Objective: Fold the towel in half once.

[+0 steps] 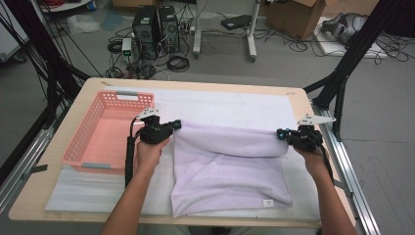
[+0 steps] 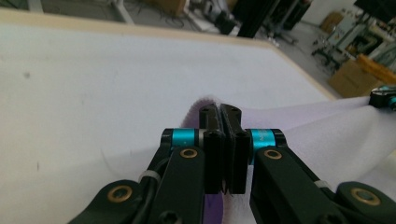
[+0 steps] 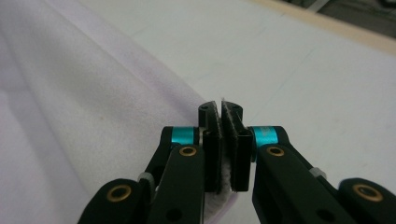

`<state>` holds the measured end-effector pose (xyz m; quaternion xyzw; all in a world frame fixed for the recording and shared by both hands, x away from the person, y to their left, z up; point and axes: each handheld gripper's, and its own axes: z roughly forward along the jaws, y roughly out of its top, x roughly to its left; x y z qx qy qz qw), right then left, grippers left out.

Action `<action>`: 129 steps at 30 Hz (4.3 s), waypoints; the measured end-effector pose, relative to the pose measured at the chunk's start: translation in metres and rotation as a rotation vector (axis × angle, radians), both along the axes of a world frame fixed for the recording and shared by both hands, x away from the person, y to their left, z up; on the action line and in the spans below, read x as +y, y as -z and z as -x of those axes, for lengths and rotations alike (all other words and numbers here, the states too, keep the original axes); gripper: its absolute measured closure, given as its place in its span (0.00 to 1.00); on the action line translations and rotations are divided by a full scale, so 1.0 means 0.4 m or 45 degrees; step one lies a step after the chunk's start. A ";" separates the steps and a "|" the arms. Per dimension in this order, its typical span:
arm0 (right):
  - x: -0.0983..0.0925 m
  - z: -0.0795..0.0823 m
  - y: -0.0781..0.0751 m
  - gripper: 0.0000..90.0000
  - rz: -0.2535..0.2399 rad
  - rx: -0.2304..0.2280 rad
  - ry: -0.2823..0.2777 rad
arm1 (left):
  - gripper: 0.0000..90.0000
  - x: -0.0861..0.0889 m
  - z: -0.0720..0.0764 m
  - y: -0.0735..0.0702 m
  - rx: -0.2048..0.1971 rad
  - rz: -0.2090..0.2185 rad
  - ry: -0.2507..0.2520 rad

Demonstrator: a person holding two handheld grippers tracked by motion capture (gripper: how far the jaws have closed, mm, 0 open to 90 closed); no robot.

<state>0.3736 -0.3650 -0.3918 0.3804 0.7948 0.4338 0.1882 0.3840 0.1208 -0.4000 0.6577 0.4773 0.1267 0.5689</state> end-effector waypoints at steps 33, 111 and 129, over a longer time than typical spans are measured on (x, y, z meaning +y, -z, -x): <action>0.028 -0.208 0.013 0.59 -0.059 0.021 0.459 | 0.50 -0.063 -0.176 0.084 0.184 -0.188 -0.211; 0.009 0.464 0.107 0.96 0.200 0.210 0.282 | 0.49 0.024 0.363 0.125 0.138 -0.178 0.095; 0.008 0.454 0.125 0.66 0.097 0.234 0.264 | 0.59 -0.016 0.437 0.145 0.139 -0.282 0.191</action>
